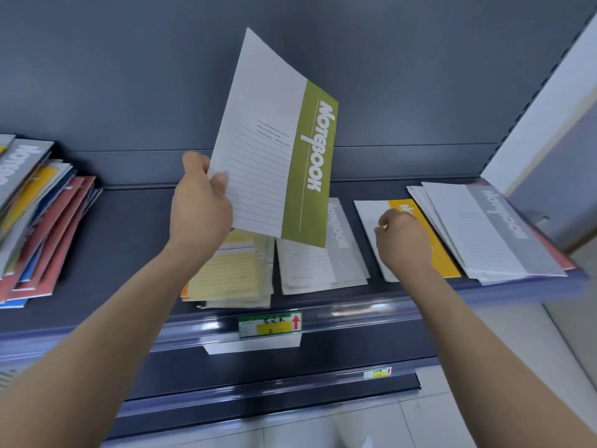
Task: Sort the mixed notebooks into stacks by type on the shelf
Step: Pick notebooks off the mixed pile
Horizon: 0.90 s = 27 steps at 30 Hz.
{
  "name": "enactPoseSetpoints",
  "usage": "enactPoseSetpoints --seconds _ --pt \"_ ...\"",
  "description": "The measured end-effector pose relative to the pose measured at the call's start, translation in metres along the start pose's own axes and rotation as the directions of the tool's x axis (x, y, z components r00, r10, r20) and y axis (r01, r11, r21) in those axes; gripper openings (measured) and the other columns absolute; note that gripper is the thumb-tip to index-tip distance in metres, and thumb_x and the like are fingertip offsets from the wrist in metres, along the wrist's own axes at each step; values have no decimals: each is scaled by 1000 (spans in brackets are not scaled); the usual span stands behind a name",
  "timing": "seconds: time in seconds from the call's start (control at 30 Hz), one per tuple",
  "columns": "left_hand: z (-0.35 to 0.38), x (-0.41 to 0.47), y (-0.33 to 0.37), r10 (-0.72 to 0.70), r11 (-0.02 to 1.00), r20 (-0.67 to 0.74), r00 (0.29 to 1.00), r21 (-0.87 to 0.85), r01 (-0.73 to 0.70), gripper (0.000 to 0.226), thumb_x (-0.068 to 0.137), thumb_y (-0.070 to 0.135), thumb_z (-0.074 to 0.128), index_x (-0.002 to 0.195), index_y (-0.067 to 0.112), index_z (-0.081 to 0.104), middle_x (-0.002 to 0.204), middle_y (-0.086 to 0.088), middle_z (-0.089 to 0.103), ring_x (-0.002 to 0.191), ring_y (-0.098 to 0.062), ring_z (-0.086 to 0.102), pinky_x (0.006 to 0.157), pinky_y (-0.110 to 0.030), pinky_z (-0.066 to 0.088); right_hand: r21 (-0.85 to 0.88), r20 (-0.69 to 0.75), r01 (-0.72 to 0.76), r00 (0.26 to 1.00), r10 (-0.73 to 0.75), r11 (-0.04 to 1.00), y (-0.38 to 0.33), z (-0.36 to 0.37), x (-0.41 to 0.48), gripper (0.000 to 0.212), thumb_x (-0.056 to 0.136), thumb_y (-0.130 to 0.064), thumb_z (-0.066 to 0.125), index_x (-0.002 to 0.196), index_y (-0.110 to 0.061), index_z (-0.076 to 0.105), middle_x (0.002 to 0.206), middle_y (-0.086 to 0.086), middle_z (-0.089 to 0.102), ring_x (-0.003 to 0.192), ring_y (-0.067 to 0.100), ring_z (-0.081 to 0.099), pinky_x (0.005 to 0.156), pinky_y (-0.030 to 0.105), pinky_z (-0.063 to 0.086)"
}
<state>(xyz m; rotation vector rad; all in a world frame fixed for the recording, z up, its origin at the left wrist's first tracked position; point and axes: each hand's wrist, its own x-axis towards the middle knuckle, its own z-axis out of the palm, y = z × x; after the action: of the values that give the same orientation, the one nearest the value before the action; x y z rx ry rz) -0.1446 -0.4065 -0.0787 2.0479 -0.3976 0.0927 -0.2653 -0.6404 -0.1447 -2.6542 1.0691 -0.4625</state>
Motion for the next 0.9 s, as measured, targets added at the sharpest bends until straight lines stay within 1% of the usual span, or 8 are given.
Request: enactPoseSetpoints --seconds 0.17,0.23,0.37,0.5,0.63,0.73,0.8,0.9 --pt "65 -16 44 -5 1000 36 999 -23 6 3 101 16 35 102 14 34 92 2 55 81 -21 56 59 -40 52 20 -264 177 950 -165 984 44 -71 26 19 91 -13 52 103 -2 62 100 20 60 94 36 53 74 35 38" --pt "94 -23 61 -6 999 63 998 -35 9 3 101 17 35 101 15 33 86 6 53 77 -19 55 62 -44 55 -4 -324 217 923 -207 976 66 -95 34 18 91 -13 52 101 -2 62 98 19 61 93 36 53 73 33 37" --pt "152 -35 93 -4 998 138 990 -68 14 3 101 14 34 102 14 32 84 8 50 84 -24 58 66 -49 56 -30 -395 240 889 -232 970 113 -129 44 18 91 -13 52 100 -1 62 96 18 61 89 35 54 70 31 34" --pt "210 -47 125 -39 995 238 970 -84 61 6 100 11 35 102 14 31 92 2 50 81 -17 55 56 -36 56 -38 -420 226 880 -220 973 157 -150 50 19 92 -14 51 103 -3 62 96 15 61 89 32 54 70 28 33" --pt "269 -61 143 -128 986 334 934 -55 154 9 97 8 36 101 13 29 89 -7 48 76 -23 52 67 -41 54 -11 -421 212 886 -197 977 194 -165 51 21 92 -13 52 107 -3 62 97 16 62 89 33 56 75 35 42" --pt "306 -73 154 -278 933 440 854 -86 348 9 97 7 34 93 15 35 94 -14 51 56 -17 51 39 -19 47 10 -407 188 898 -168 982 218 -173 52 22 92 -13 52 109 -3 61 98 15 62 88 33 57 76 37 45" --pt "324 -81 165 -426 825 503 752 -124 551 11 99 4 29 98 10 38 87 -11 54 40 -17 54 29 -11 36 22 -398 170 905 -147 985 231 -178 51 22 92 -13 52 110 -4 61 98 14 62 90 33 57 76 35 45" --pt "342 -87 172 -490 745 573 658 -118 657 21 97 -2 33 85 7 48 82 -11 56 37 -22 55 28 -20 43 28 -390 148 912 -126 989 246 -182 50 23 92 -14 52 112 -6 60 98 12 62 91 31 57 74 30 40"
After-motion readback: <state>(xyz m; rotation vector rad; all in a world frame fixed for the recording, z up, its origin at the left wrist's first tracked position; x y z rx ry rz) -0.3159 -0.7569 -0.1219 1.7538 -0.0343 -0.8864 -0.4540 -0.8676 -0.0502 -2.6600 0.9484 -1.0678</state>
